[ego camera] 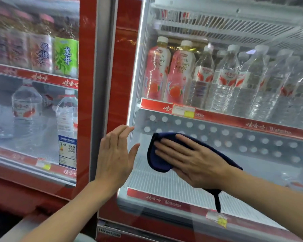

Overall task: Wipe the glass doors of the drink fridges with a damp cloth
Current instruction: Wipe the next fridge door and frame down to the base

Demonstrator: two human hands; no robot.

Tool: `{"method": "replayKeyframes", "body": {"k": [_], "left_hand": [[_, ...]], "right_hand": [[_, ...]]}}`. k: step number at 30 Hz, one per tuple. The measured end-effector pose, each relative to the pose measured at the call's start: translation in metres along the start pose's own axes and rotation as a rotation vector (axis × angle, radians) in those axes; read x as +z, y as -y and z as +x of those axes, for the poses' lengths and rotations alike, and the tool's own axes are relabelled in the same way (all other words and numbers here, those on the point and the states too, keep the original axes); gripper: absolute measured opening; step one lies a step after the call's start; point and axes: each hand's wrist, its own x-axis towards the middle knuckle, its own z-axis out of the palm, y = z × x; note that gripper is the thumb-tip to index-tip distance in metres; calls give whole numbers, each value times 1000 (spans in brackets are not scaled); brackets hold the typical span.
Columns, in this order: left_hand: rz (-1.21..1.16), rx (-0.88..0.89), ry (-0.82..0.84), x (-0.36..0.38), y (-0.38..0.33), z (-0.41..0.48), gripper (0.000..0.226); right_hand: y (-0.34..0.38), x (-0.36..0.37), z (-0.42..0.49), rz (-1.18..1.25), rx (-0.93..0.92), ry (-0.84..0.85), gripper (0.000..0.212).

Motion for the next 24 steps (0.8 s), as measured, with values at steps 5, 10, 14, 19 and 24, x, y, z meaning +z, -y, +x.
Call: {"method": "replayKeyframes", "body": {"k": [5, 10, 14, 19, 24], "left_hand": [[58, -104, -3, -2, 11, -3, 58], [64, -116, -22, 2, 9, -5, 54], [9, -105, -24, -2, 18, -9, 50], [-105, -258, -1, -6, 20, -11, 57], [-49, -247, -11, -3, 19, -14, 54]], "right_hand": [[-54, -24, 46, 41, 273, -142, 63], [-5, -15, 67, 99, 581, -221, 65], [58, 4, 55, 65, 353, -118, 70], [12, -6, 58, 43, 99, -67, 67], [-40, -34, 119, 92, 490, -221, 62]]}}
